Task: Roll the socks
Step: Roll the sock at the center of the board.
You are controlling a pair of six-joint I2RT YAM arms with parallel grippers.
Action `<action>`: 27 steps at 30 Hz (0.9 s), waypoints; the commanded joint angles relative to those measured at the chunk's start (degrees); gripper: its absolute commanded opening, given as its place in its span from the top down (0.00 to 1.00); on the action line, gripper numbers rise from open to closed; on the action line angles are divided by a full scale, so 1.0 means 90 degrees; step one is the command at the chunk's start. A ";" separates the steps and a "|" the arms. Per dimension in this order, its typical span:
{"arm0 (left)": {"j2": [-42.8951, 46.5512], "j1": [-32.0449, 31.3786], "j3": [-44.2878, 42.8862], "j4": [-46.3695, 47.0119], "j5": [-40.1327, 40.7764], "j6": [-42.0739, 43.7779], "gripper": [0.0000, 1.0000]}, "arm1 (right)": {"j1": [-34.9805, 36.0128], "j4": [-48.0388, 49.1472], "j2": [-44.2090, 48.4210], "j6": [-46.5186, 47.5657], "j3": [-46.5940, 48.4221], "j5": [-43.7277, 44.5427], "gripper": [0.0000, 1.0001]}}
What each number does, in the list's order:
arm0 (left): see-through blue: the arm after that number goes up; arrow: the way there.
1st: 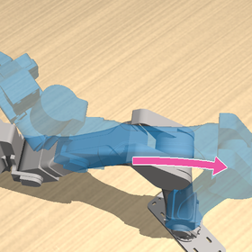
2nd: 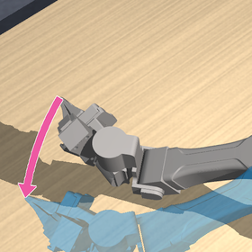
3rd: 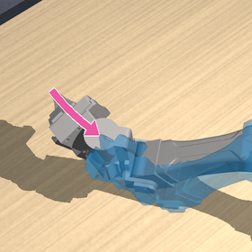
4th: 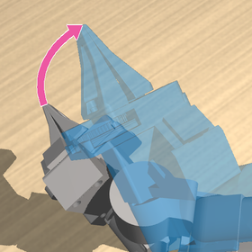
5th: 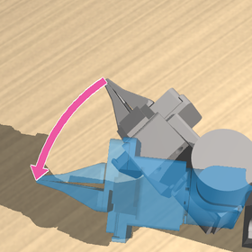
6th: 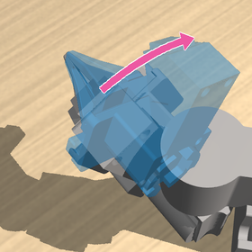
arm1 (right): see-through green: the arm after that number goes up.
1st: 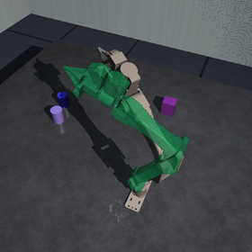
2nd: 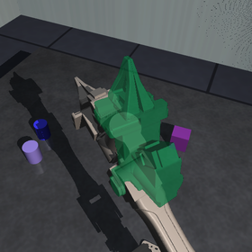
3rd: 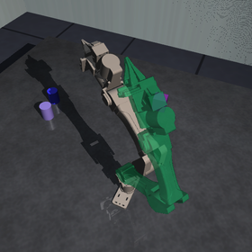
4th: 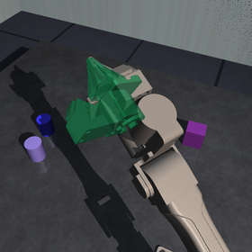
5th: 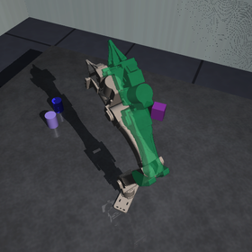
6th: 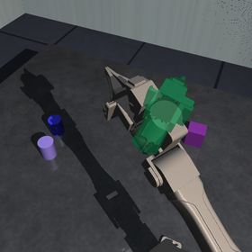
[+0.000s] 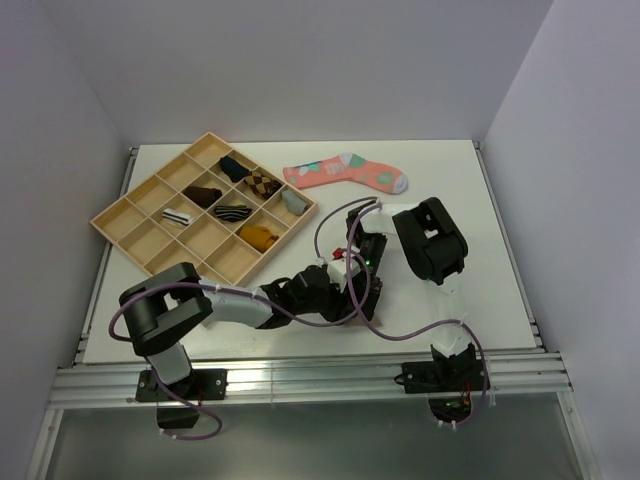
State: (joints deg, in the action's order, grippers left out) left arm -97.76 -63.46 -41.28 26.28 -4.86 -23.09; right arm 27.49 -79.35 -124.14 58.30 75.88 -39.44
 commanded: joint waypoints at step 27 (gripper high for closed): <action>0.0442 -0.0058 -0.0052 0.0322 -0.0162 0.0339 0.48 | -0.0066 0.0516 -0.0201 -0.0023 0.0105 0.0417 0.88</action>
State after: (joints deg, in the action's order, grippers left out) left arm -96.16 -63.53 -41.69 26.30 -6.57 -21.67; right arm 27.35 -79.64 -124.33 57.65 75.88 -38.61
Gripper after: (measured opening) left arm 0.519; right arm 0.285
